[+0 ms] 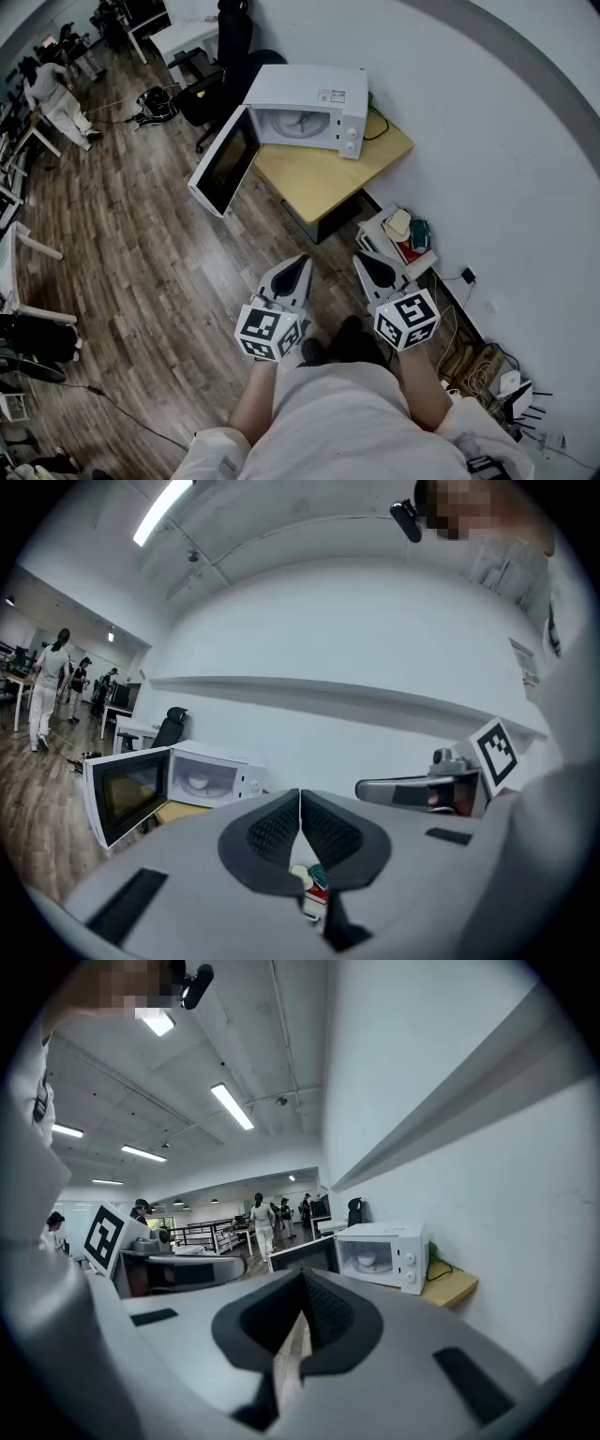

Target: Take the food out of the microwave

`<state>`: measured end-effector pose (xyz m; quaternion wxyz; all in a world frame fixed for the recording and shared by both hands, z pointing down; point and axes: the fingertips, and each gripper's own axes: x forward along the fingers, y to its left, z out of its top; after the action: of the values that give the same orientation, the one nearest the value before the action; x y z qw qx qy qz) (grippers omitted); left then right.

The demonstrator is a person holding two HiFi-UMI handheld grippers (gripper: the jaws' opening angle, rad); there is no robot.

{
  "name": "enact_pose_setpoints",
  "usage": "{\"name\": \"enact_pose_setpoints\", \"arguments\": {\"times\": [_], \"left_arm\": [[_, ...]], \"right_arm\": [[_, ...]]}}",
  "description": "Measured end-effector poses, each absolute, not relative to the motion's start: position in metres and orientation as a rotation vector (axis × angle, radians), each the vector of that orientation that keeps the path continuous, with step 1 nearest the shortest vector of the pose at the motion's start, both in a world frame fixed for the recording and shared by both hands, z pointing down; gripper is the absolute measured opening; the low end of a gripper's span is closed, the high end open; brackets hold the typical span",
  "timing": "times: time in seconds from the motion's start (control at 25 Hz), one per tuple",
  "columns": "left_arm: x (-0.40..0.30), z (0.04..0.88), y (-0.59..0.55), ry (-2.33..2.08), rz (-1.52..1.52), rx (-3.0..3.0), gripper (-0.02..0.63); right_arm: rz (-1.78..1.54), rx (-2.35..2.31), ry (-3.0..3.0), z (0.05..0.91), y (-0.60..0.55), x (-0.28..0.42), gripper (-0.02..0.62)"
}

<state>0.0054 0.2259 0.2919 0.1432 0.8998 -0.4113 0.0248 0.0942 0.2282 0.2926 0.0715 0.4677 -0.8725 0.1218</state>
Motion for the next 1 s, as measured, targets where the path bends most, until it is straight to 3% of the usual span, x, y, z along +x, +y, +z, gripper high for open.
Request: {"name": "enact_pose_setpoints", "arguments": {"times": [1.0], "left_arm": [[-0.009,0.316,0.236,-1.171,0.106,2.572,0.011]], "right_arm": [[0.356,1.396,-2.596,0.315,0.239,0.072,0.000]]}}
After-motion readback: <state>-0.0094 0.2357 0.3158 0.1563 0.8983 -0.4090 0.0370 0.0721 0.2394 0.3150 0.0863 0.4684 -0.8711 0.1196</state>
